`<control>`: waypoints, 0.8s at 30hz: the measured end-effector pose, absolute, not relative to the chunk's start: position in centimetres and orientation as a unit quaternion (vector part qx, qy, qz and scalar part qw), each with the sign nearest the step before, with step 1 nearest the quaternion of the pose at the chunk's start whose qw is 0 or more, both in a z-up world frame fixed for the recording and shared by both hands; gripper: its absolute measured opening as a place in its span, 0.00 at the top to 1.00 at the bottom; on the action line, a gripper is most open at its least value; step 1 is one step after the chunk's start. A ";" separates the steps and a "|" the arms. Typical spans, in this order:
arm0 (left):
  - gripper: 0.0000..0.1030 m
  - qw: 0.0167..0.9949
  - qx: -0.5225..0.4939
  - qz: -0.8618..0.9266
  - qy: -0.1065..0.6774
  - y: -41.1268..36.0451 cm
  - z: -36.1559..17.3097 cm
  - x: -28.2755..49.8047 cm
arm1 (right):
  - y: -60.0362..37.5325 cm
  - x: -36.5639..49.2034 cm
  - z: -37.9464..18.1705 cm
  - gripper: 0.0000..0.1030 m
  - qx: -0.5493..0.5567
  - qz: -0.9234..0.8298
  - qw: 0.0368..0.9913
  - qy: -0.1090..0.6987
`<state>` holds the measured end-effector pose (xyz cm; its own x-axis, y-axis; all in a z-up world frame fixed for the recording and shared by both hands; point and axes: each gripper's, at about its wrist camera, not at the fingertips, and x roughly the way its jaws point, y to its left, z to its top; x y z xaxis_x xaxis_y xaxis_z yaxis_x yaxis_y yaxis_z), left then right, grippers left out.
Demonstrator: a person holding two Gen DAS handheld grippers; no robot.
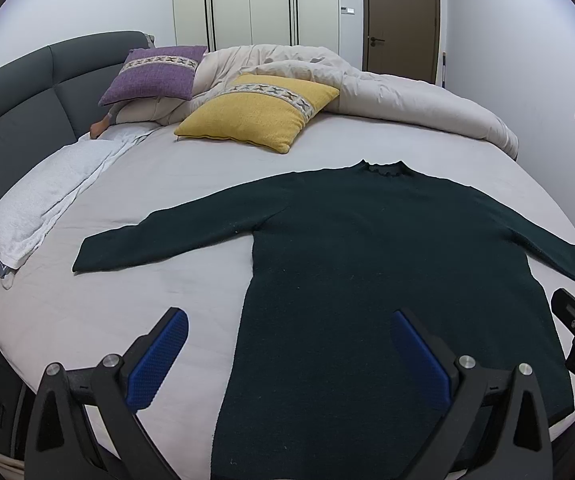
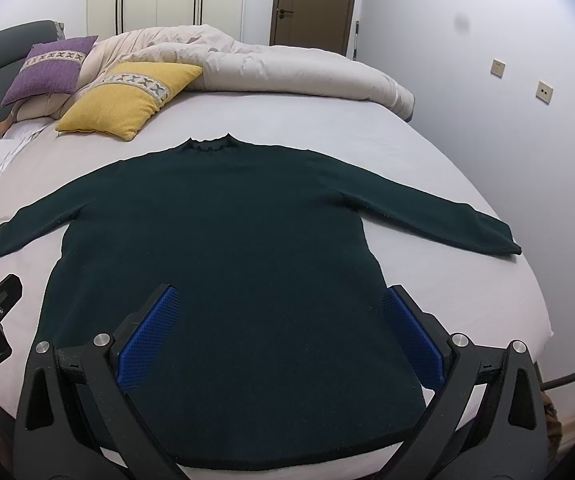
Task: Fold small clothes
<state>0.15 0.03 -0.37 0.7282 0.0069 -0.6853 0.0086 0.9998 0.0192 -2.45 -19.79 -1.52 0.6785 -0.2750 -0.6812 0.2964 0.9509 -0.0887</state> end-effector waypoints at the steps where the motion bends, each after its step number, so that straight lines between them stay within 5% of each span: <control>1: 0.00 0.929 0.010 0.000 0.369 0.1 -0.4 0.1 | -19.8 -2.5 -1.5 0.01 0.015 -0.156 0.916 0.369; 24: 0.00 0.929 0.012 0.000 0.369 0.1 -0.6 0.0 | -19.6 -2.5 -1.6 0.01 0.011 -0.157 0.915 0.371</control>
<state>0.03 0.11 -0.57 0.7279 0.0094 -0.6856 0.0087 0.9997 0.0229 -2.53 -19.55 -1.65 0.6763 -0.2790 -0.6817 0.2949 0.9506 -0.0964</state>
